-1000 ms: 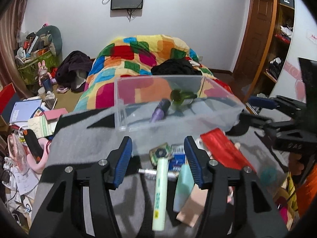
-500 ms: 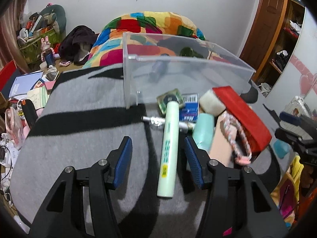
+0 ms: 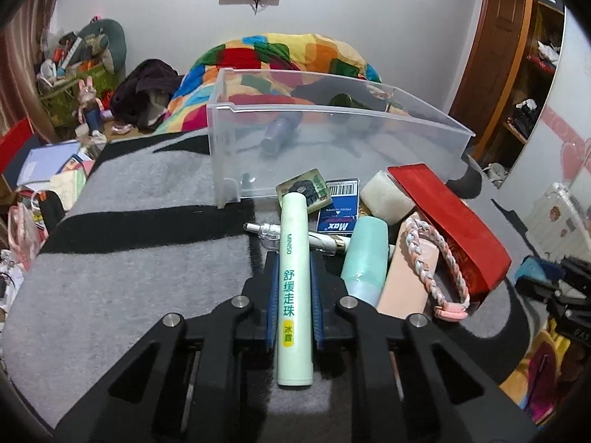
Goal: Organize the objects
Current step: 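Grasp the tape roll with the right tool while the left tool grasps the white-green tube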
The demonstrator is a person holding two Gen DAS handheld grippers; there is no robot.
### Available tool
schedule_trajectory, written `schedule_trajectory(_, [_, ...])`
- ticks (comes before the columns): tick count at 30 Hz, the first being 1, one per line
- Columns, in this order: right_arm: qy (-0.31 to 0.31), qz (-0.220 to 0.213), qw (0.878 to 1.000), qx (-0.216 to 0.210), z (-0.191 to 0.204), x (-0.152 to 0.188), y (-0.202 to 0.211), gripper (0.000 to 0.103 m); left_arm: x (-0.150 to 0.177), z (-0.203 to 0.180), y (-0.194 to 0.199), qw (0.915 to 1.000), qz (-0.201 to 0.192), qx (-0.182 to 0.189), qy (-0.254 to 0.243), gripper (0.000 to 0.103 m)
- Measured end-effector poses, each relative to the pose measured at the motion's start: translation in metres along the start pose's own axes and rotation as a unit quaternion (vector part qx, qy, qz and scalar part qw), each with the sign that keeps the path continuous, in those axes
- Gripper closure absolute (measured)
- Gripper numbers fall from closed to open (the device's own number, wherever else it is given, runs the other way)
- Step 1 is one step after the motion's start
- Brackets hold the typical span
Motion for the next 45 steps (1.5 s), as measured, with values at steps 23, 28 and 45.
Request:
schedule_trajectory(23, [-0.013, -0.105, 0.994, -0.024, 0.023, -0.116, 0.005, 0.068, -0.069, 0.024, 0.033, 0.9974, -0.063, 0.018, 0.029, 0.088])
schedule_trajectory(28, [0.024, -0.113, 0.993, -0.010, 0.037, -0.144, -0.008, 0.068, -0.091, 0.027, 0.016, 0.9987, -0.038, 0.023, 0.022, 0.088])
schedule_trajectory(45, [0.034, 0.022, 0.999, -0.010, 0.040, -0.175, -0.106, 0.068, -0.128, 0.010, -0.041, 0.9964, 0.068, 0.031, -0.039, 0.088])
Point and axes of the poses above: each gripper's, at about its wrist camera, not at the fingertips, and y roughly against the way its jaws point, z to its left, x to its underside, the point moved 3 cm from there along -y, roughly the way its jaws point, and after that the axes turned 4 degrees about -y, right-handed, at the moved point
